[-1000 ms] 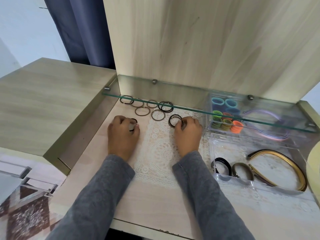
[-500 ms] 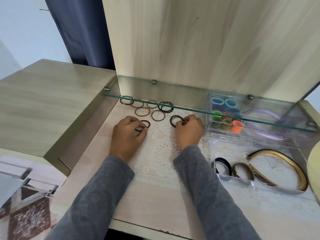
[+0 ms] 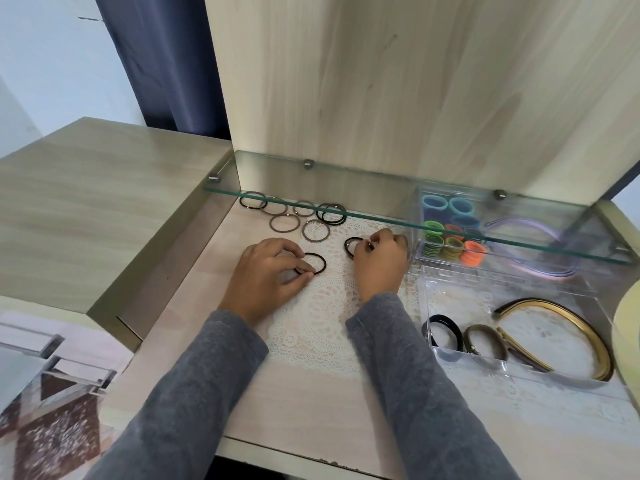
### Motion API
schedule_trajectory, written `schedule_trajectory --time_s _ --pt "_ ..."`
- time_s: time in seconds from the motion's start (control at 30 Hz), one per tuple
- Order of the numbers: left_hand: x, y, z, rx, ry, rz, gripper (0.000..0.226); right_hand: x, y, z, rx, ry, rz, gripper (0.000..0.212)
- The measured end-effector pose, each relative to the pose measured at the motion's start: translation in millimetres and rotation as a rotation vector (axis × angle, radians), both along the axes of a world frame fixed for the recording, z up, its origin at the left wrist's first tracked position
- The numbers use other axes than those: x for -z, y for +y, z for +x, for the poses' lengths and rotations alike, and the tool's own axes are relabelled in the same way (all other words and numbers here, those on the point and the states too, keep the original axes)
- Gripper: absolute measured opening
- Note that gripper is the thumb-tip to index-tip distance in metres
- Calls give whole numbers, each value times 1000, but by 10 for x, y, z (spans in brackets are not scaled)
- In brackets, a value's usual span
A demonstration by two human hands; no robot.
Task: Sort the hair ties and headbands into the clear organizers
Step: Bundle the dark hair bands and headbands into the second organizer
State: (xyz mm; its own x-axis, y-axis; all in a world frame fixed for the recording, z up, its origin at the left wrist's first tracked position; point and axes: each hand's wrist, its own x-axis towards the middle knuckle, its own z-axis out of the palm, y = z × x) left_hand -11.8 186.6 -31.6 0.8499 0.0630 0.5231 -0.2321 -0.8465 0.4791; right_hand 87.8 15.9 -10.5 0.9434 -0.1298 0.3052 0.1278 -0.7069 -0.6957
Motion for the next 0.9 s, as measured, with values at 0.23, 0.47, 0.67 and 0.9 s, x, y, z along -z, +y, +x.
schedule_trajectory --time_s 0.23,0.47,0.67,0.9 --pt "-17 -8 -13 7 13 -11 15 5 -8 -11 -13 -7 -8 14" --pt "-30 -20 -36 -26 19 -16 20 17 -12 -21 -15 -59 18 8" --pt "-10 -15 0 -156 -20 -23 15 -27 -9 -53 -86 -144 150 4" --pt "17 18 16 -339 18 -35 23 -3 -47 -105 -193 -179 326 5"
